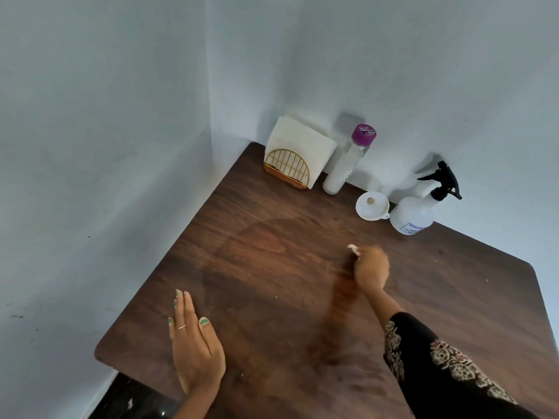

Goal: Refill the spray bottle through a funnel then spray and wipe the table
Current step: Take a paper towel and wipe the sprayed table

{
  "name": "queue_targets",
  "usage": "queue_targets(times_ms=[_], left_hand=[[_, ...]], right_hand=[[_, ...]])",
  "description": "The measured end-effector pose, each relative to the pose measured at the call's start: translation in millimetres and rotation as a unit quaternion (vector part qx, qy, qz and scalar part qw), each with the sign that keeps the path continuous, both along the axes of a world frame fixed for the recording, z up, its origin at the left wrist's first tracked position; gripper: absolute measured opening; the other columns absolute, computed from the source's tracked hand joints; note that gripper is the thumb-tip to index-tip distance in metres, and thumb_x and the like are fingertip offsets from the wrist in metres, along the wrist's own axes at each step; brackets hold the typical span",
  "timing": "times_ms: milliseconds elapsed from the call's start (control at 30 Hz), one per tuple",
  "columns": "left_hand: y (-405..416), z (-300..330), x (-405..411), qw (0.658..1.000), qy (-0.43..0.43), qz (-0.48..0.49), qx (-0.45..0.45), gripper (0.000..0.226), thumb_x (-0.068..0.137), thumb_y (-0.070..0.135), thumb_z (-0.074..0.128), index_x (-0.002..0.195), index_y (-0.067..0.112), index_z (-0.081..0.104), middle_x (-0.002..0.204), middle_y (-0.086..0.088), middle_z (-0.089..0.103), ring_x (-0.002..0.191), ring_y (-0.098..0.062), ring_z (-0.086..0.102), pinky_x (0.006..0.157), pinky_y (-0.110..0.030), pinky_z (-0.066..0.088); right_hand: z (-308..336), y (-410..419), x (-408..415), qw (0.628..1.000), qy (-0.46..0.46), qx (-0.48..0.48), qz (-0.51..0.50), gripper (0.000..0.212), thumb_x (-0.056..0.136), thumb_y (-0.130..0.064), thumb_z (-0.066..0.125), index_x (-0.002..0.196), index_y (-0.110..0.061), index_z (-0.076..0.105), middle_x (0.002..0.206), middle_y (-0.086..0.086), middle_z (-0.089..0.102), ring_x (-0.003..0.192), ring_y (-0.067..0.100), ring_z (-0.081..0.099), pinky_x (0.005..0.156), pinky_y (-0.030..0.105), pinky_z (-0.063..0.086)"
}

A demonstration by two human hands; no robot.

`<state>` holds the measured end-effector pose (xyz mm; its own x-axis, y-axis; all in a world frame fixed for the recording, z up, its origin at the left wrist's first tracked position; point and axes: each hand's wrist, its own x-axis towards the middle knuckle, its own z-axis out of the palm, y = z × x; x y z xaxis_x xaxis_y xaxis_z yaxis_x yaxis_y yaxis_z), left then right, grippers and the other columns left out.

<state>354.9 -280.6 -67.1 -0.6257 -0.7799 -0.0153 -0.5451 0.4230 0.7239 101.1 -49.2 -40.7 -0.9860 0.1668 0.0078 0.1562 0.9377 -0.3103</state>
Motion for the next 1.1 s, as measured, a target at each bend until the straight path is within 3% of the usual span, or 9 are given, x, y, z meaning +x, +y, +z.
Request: queue_targets(times_ms=[100, 267, 333, 433, 567, 667, 767, 900, 1100], left_hand=[[0, 2, 0, 1.000, -0.004, -0.002, 0.003, 0.062, 0.091, 0.036, 0.015, 0.143, 0.004, 0.030, 0.152, -0.010, 0.029, 0.141, -0.024, 0.026, 0.116, -0.040, 0.015], [-1, 0, 1, 1.000, -0.010, -0.013, -0.011, 0.061, 0.092, 0.036, 0.015, 0.142, 0.005, 0.033, 0.150, -0.010, 0.032, 0.141, -0.026, 0.025, 0.116, -0.043, 0.016], [-2, 0, 2, 1.000, -0.011, -0.018, -0.015, 0.060, 0.091, 0.035, 0.016, 0.141, 0.008, 0.035, 0.151, -0.008, 0.031, 0.141, -0.025, 0.024, 0.116, -0.043, 0.015], [-3, 1, 3, 1.000, 0.001, -0.020, -0.008, 0.062, 0.089, 0.037, 0.016, 0.141, 0.010, 0.037, 0.151, -0.007, 0.032, 0.141, -0.024, 0.025, 0.115, -0.044, 0.014], [-2, 3, 4, 1.000, 0.010, -0.024, -0.011, 0.062, 0.090, 0.040, 0.017, 0.139, 0.010, 0.040, 0.150, -0.008, 0.034, 0.141, -0.026, 0.026, 0.115, -0.045, 0.015], [-1, 2, 3, 0.999, -0.004, -0.030, -0.024, 0.062, 0.090, 0.040, 0.017, 0.138, 0.009, 0.042, 0.149, -0.009, 0.035, 0.140, -0.028, 0.027, 0.115, -0.046, 0.016], [-2, 1, 4, 0.999, -0.017, -0.034, -0.033, 0.061, 0.091, 0.039, 0.017, 0.137, 0.008, 0.043, 0.149, -0.010, 0.036, 0.140, -0.029, 0.028, 0.114, -0.047, 0.017], [0, 2, 2, 0.998, -0.033, -0.040, -0.045, 0.060, 0.091, 0.040, 0.019, 0.136, 0.008, 0.044, 0.148, -0.011, 0.038, 0.139, -0.031, 0.029, 0.114, -0.046, 0.015], [-1, 2, 2, 0.997, -0.036, -0.040, -0.050, 0.059, 0.090, 0.038, 0.021, 0.136, 0.008, 0.044, 0.148, -0.011, 0.037, 0.139, -0.031, 0.029, 0.114, -0.047, 0.016]], right_hand=[[0, -5, 8, 0.996, -0.004, -0.018, -0.085, 0.027, 0.084, 0.006, 0.050, 0.100, -0.002, 0.070, 0.106, 0.018, 0.061, 0.097, 0.038, 0.057, 0.073, 0.040, 0.050], [-12, -84, 105, 0.982, 0.039, -0.047, 0.180, 0.018, 0.091, -0.018, 0.054, 0.095, -0.015, 0.071, 0.085, 0.005, 0.059, 0.085, 0.011, 0.055, 0.071, 0.022, 0.030], [-21, -103, 166, 0.946, 0.047, -0.090, 0.306, 0.022, 0.094, -0.033, 0.053, 0.083, -0.016, 0.063, 0.079, -0.007, 0.053, 0.077, -0.002, 0.048, 0.072, 0.022, 0.036], [-26, -107, 234, 0.829, 0.038, -0.089, 0.551, 0.021, 0.095, -0.022, 0.056, 0.075, -0.019, 0.062, 0.069, -0.004, 0.053, 0.064, 0.014, 0.049, 0.057, 0.029, 0.042], [-19, -54, 216, 0.742, 0.028, -0.037, 0.669, 0.015, 0.096, -0.018, 0.054, 0.089, -0.020, 0.067, 0.077, -0.004, 0.059, 0.074, 0.016, 0.049, 0.062, 0.026, 0.045], [-8, 10, 152, 0.838, 0.046, -0.049, 0.541, 0.026, 0.099, -0.034, 0.043, 0.111, -0.029, 0.065, 0.097, -0.004, 0.064, 0.093, 0.011, 0.054, 0.086, 0.015, 0.039], [-9, 86, 83, 0.963, 0.052, 0.041, 0.261, 0.028, 0.088, -0.013, 0.058, 0.103, -0.033, 0.071, 0.097, -0.002, 0.067, 0.093, 0.019, 0.058, 0.082, 0.019, 0.041], [5, 121, 55, 0.993, 0.023, 0.023, -0.112, 0.036, 0.082, 0.008, 0.052, 0.108, -0.008, 0.071, 0.110, 0.018, 0.062, 0.099, 0.039, 0.058, 0.079, 0.037, 0.048], [-1, 23, 140, 0.998, 0.034, -0.042, 0.033, 0.032, 0.085, -0.002, 0.048, 0.104, -0.013, 0.072, 0.084, 0.012, 0.060, 0.083, 0.032, 0.057, 0.067, 0.028, 0.038]])
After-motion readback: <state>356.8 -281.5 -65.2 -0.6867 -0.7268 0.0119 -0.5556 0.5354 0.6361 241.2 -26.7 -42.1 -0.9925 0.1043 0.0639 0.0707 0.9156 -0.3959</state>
